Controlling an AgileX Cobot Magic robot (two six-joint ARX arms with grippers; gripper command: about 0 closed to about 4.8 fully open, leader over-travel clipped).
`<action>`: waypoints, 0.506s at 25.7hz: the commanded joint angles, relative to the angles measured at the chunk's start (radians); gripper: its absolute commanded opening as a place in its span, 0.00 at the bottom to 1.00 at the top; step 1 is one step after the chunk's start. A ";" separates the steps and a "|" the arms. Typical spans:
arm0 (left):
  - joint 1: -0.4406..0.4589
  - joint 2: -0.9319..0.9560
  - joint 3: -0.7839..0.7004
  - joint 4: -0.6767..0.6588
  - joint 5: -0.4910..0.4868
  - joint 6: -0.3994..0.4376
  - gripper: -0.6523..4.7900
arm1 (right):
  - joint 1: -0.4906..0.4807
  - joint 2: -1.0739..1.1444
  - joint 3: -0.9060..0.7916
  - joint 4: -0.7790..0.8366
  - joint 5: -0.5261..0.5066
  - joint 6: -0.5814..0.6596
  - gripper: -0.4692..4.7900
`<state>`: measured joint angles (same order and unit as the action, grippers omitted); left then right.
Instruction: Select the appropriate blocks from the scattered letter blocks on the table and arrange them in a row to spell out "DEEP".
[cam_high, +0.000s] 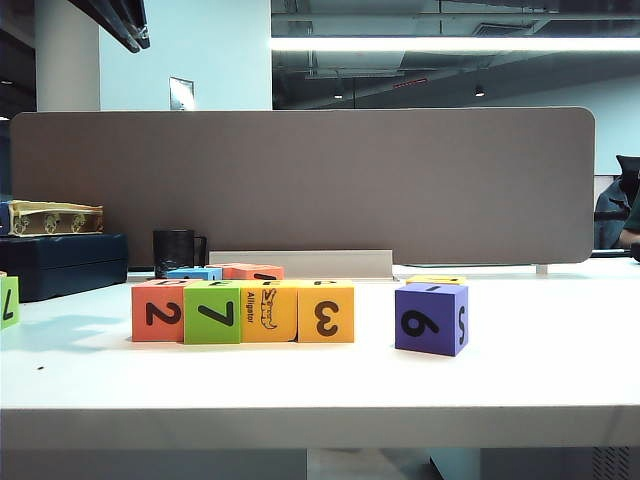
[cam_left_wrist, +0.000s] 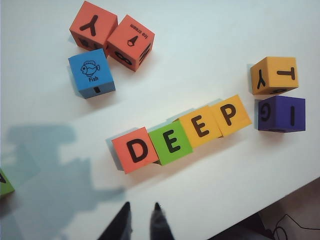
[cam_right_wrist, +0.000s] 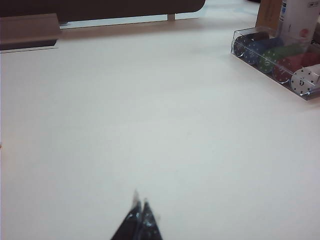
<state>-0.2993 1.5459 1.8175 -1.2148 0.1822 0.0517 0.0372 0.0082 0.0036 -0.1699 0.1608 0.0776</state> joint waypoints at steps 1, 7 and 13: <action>0.000 -0.006 0.002 0.033 -0.005 0.002 0.21 | 0.000 -0.011 -0.002 0.006 -0.002 0.001 0.09; 0.000 -0.078 -0.011 0.154 -0.179 0.060 0.21 | 0.000 -0.011 -0.002 0.006 -0.002 0.001 0.09; 0.005 -0.184 -0.116 0.342 -0.296 0.053 0.21 | 0.000 -0.011 -0.002 0.006 -0.002 0.001 0.09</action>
<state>-0.2962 1.3888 1.7473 -0.9329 -0.0734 0.1043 0.0372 0.0082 0.0036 -0.1699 0.1604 0.0776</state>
